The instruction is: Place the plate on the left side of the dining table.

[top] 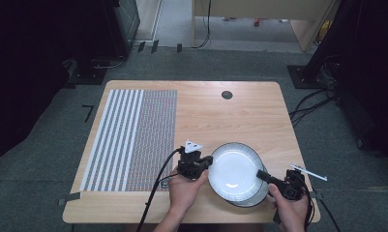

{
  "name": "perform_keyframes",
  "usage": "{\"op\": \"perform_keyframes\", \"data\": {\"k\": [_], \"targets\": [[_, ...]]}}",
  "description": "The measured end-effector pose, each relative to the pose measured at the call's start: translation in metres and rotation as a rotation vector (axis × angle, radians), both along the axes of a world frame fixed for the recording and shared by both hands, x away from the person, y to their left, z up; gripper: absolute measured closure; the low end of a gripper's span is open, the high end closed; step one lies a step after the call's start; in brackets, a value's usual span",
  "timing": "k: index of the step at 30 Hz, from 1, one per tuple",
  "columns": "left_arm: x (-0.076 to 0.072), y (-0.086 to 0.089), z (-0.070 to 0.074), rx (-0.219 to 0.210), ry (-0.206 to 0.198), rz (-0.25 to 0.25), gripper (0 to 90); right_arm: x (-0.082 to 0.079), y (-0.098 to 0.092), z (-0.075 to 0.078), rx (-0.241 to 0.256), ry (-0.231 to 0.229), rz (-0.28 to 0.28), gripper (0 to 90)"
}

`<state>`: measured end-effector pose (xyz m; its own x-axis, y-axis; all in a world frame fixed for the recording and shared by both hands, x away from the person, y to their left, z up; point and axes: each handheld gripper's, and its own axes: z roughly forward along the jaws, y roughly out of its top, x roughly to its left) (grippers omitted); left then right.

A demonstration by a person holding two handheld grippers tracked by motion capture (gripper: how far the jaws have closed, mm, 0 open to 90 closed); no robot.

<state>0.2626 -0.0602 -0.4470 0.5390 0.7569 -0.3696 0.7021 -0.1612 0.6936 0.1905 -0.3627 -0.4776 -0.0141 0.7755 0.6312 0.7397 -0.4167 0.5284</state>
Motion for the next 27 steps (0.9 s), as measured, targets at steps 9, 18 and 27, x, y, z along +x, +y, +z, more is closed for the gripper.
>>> {"op": "perform_keyframes", "data": {"k": [9, 18, 27], "targets": [[0.000, 0.013, 0.008, -0.011, -0.019, 0.002, 88.2, 0.004, 0.013, 0.013, -0.023, -0.022, 0.025, 86.6], [0.001, 0.031, 0.016, -0.024, -0.032, 0.019, 88.1, 0.010, 0.026, 0.023, -0.039, -0.040, 0.044, 86.5], [0.004, 0.055, 0.023, -0.034, -0.037, 0.052, 88.1, 0.022, 0.048, 0.034, -0.065, -0.062, 0.078, 86.5]]}}
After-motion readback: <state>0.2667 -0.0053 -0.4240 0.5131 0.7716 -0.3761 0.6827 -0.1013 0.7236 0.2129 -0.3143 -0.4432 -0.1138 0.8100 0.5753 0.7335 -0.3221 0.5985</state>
